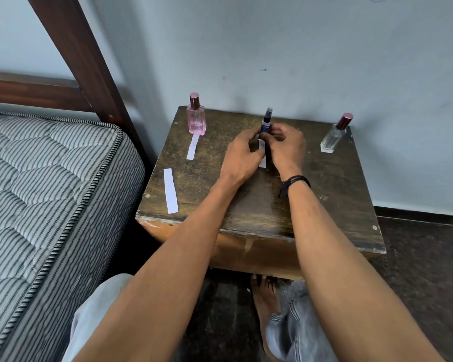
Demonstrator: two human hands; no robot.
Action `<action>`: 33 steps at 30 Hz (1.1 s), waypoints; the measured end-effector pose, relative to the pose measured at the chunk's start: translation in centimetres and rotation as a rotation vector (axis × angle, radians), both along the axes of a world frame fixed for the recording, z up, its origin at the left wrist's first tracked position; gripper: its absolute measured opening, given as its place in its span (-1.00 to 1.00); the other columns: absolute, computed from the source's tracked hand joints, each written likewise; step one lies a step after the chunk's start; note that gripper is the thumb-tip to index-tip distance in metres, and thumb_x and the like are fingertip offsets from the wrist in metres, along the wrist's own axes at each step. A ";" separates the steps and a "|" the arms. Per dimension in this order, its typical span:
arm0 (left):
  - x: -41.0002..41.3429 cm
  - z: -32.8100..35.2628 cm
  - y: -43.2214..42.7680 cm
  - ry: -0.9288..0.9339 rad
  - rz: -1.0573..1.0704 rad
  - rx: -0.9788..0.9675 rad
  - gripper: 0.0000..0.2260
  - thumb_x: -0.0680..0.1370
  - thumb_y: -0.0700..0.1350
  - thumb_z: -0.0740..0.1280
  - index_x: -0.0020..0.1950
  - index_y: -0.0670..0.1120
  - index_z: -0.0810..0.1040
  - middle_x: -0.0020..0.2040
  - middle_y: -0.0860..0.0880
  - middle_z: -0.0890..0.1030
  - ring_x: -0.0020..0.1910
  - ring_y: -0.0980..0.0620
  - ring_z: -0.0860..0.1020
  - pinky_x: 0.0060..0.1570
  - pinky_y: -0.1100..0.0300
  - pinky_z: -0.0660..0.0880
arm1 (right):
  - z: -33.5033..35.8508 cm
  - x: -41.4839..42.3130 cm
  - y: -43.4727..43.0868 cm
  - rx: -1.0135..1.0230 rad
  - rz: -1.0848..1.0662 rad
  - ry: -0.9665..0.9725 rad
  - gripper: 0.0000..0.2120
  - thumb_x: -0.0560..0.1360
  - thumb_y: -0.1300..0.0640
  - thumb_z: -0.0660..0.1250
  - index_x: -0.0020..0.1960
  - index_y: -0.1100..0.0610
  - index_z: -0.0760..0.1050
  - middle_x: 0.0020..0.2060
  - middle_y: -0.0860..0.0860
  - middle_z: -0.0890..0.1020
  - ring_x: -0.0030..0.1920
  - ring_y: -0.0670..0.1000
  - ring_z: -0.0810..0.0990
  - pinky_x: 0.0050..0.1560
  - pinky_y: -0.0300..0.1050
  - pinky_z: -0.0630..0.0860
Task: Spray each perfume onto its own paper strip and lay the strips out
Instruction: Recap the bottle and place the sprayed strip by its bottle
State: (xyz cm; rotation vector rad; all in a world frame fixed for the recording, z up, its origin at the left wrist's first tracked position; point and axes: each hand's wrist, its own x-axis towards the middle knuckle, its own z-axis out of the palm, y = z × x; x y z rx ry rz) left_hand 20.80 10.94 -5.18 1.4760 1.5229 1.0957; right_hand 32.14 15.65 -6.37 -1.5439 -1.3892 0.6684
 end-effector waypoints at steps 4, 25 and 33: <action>-0.1 0.0 0.0 -0.003 -0.006 -0.004 -0.48 0.47 -0.22 0.31 0.46 -0.08 0.48 0.38 -0.06 0.57 0.37 0.02 0.51 0.42 0.00 0.44 | -0.1 0.1 0.1 -0.008 -0.006 -0.011 -0.82 0.47 0.17 0.53 0.05 -0.01 0.71 -0.12 -0.15 0.71 -0.06 -0.15 0.69 0.03 -0.20 0.61; -0.4 0.0 -0.6 0.024 0.063 -0.023 -0.50 0.49 -0.28 0.27 0.46 -0.12 0.48 0.39 -0.09 0.56 0.38 -0.01 0.51 0.43 0.03 0.41 | -0.2 0.3 -0.3 -0.055 -0.029 -0.014 -0.53 0.56 0.36 0.35 0.45 0.14 0.49 0.12 -0.01 0.69 0.04 -0.11 0.64 0.02 -0.39 0.52; -0.9 0.1 -2.0 0.012 0.090 -0.054 -0.49 0.47 -0.24 0.27 0.44 -0.12 0.49 0.39 -0.06 0.56 0.38 0.02 0.51 0.44 0.03 0.41 | -0.1 0.6 -1.2 -0.024 -0.226 0.065 -0.62 0.55 0.36 0.24 0.26 0.05 0.59 -0.05 -0.08 0.67 0.02 -0.06 0.61 0.08 -0.15 0.57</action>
